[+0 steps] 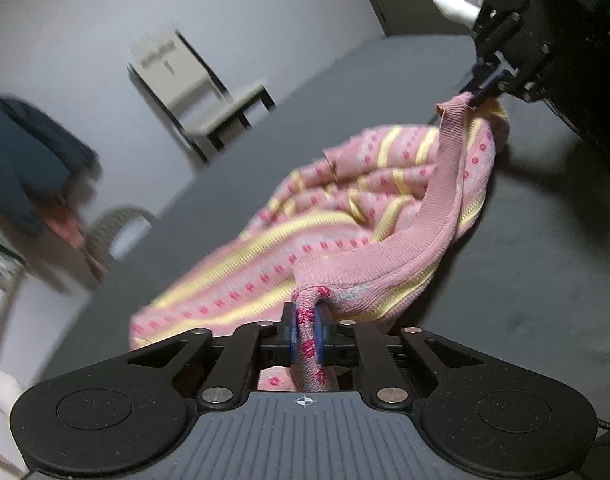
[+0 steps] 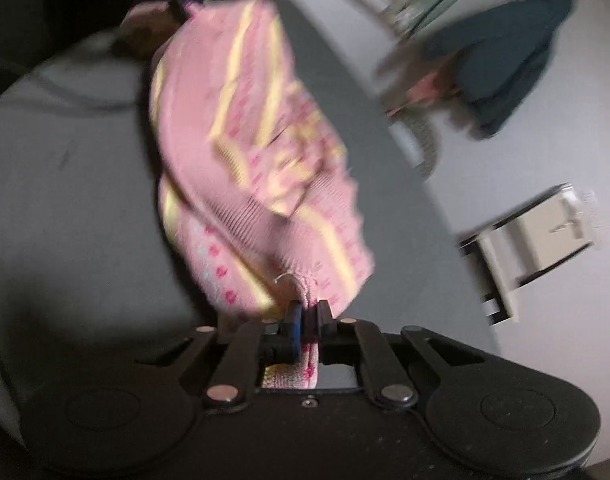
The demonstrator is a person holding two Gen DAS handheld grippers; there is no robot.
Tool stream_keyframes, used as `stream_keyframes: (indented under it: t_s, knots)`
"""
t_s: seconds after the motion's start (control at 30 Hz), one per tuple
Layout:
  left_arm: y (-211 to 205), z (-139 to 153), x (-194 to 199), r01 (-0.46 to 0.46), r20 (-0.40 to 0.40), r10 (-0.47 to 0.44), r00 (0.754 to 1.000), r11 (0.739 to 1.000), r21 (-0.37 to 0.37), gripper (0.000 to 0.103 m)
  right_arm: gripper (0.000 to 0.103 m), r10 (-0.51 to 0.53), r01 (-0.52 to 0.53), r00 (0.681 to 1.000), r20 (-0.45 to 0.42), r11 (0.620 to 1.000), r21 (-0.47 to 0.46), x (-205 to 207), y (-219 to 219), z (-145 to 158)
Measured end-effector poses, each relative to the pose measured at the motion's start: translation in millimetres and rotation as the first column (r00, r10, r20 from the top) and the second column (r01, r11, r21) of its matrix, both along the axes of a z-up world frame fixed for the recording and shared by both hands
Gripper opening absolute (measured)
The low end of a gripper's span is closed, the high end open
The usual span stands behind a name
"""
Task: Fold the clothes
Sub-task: 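Raise the cardigan high between both grippers, holding it stretched open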
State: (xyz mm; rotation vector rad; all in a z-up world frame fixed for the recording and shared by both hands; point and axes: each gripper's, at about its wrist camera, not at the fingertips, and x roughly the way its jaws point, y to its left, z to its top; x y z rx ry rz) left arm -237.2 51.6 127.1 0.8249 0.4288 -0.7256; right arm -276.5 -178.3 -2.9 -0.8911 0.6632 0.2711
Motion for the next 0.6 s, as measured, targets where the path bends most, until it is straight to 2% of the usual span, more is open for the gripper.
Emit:
stream_keyframes:
  t_s: [0.1,0.17,0.23,0.3,0.37,0.43,0.57,0.6]
  knots:
    - [6,16,-24,0.002,0.124,0.000,0.992,1.000,-0.014,0.007,0.007,-0.022,0.018,0.988,0.153,0.999,0.026,-19,1,26]
    - [13,37,-36,-0.013,0.181,0.026,0.983,0.997,-0.070,0.007,0.007,-0.043,0.030,0.969,0.242,0.998,0.056,-32,2,50]
    - [22,64,-46,-0.024,0.248,0.056,0.967,0.991,-0.132,0.007,0.007,-0.059,0.035,0.941,0.332,0.996,0.078,-45,4,76]
    - [29,95,-55,-0.025,0.334,0.087,0.939,0.982,-0.186,0.007,0.007,-0.071,0.037,0.899,0.432,0.995,0.088,-57,6,106]
    - [35,130,-62,-0.013,0.444,0.112,0.889,0.976,-0.220,0.007,0.007,-0.083,0.035,0.843,0.531,0.994,0.100,-70,9,137]
    - [38,166,-69,0.009,0.545,0.134,0.827,0.968,-0.252,0.007,0.007,-0.091,0.038,0.772,0.629,0.995,0.097,-81,12,169]
    - [47,241,-91,0.079,0.704,0.187,0.685,0.942,-0.327,0.007,0.007,-0.112,0.038,0.591,0.799,0.993,0.112,-108,18,235]
    - [49,257,-98,0.103,0.728,0.195,0.657,0.934,-0.343,0.007,0.007,-0.108,0.038,0.544,0.832,0.994,0.104,-115,20,248]
